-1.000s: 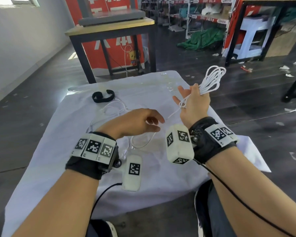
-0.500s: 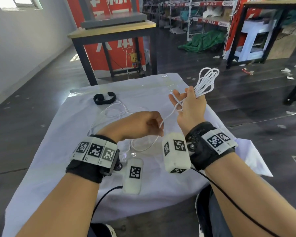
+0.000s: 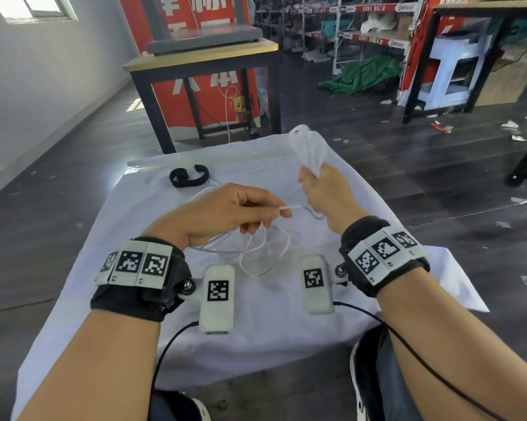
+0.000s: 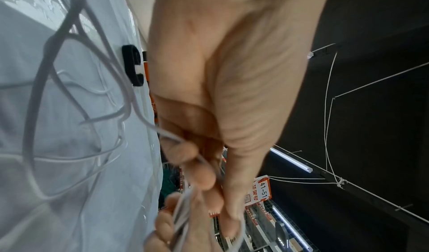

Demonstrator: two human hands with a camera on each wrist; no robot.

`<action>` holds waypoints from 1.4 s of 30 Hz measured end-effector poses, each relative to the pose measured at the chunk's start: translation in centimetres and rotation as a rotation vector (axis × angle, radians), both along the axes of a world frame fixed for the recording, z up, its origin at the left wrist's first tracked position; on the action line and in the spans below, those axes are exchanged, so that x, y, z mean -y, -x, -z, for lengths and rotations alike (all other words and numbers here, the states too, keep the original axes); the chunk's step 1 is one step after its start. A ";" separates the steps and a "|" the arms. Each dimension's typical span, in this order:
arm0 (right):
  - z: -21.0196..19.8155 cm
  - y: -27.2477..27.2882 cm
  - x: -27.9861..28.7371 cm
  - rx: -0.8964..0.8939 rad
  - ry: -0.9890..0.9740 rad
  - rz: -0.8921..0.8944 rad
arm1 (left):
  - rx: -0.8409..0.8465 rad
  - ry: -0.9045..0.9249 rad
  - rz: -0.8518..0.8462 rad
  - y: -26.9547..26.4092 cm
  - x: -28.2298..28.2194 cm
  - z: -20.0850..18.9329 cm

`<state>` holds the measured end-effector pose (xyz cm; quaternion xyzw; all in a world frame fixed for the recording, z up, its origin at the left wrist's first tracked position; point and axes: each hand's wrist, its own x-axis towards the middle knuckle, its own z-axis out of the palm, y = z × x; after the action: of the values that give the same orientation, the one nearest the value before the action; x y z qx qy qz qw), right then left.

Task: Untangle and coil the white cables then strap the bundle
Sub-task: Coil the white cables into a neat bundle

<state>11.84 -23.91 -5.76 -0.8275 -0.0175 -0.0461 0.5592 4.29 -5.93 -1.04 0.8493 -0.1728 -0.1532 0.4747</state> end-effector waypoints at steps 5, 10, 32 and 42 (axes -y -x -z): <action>-1.5 2.8 -1.8 -0.248 0.019 -0.308 | 0.185 0.123 -0.278 -0.9 0.0 0.1; -2.0 3.4 -2.3 -0.343 0.007 -0.489 | 0.335 0.061 -0.484 -1.7 -0.3 1.0; -1.4 4.4 -2.0 -0.386 -0.076 -0.766 | 0.106 -0.171 -0.487 -2.8 -3.0 2.2; -1.8 3.6 -1.7 -0.406 -0.506 -0.616 | 0.063 0.231 -0.552 -2.3 -2.9 1.1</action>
<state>8.23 -22.24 -3.99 -0.6130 -0.1412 0.2832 0.7239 6.59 -3.02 -2.14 0.8088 0.0337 0.0288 0.5864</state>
